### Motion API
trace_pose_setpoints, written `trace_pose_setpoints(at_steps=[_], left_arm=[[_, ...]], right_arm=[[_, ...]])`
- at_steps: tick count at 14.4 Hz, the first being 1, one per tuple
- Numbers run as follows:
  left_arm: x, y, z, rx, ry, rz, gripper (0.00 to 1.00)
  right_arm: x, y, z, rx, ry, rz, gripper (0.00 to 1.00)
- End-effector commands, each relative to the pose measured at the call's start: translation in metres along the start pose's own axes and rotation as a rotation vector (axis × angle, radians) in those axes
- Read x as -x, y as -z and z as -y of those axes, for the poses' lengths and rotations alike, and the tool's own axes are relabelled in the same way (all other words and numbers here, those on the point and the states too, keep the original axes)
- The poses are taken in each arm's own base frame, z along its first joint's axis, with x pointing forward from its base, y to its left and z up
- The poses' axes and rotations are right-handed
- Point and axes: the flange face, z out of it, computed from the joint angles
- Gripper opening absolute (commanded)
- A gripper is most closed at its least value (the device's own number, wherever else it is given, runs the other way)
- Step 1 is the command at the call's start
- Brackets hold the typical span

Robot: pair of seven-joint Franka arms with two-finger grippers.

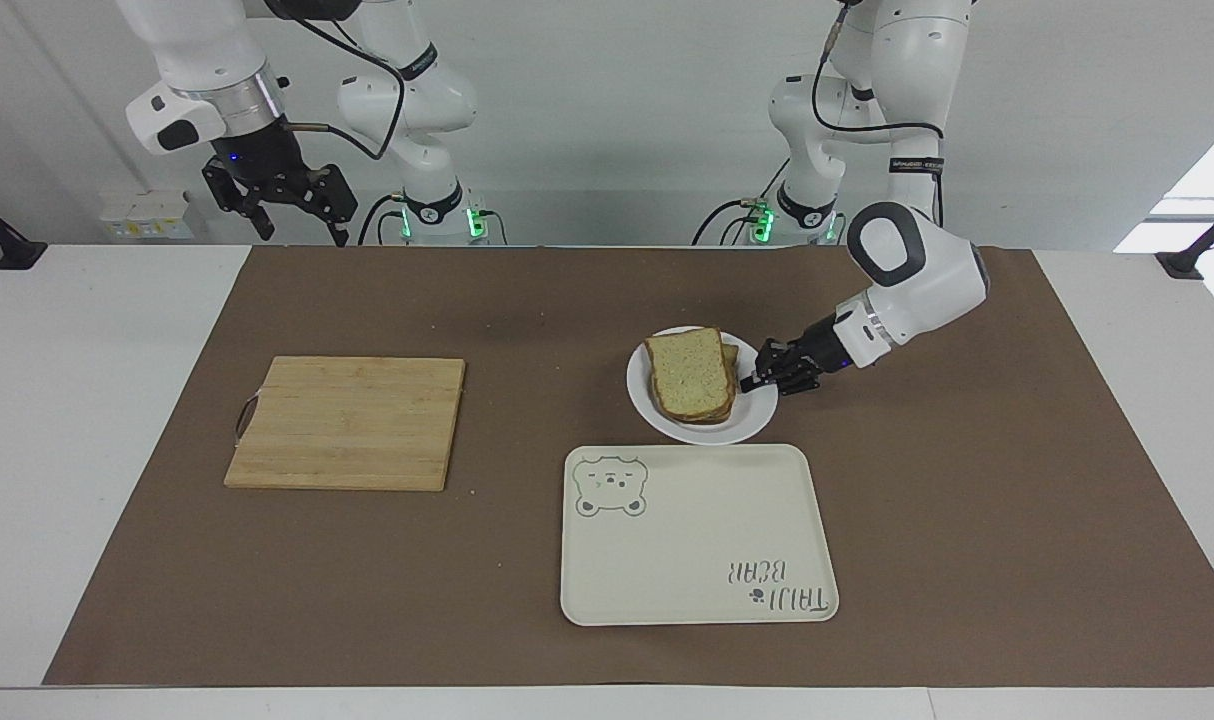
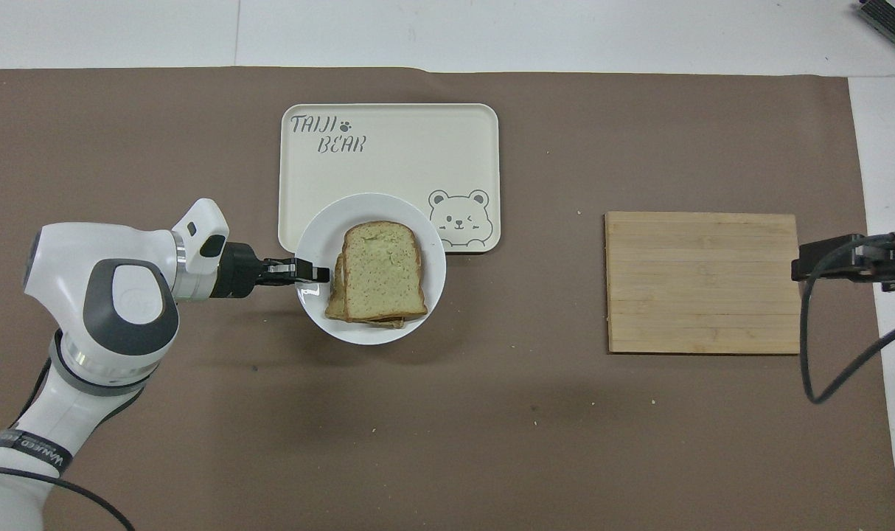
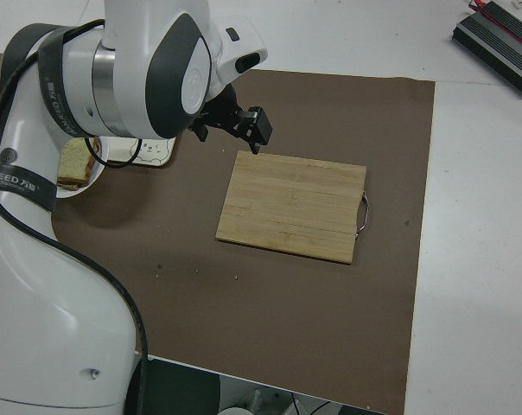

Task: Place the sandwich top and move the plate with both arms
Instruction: 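Push the plate with the left gripper onto the bear tray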

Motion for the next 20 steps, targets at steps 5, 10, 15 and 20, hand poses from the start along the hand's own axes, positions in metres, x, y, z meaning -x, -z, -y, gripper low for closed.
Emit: trace_pose_setpoints(at_steps=[5,10,15,20], left_arm=[[-0.110,0.034,-0.015,-0.023,0.090,0.009,0.00],[-0.133,-0.011,-0.007,-0.051,0.165,-0.020,0.00],[-0.135,-0.052,0.004,-0.095,0.166,-0.075,0.00],[-0.137,-0.069,0.006,-0.117,0.152,-0.111,0.51]], right_arm=[[0.004,0.001,-0.004,0.002,0.014,-0.003,1.00],[0.004,0.001,-0.005,0.002,0.013,-0.003,1.00],[0.004,0.001,-0.004,0.002,0.014,-0.003,1.00],[0.004,0.001,-0.005,0.002,0.013,-0.003,1.00]])
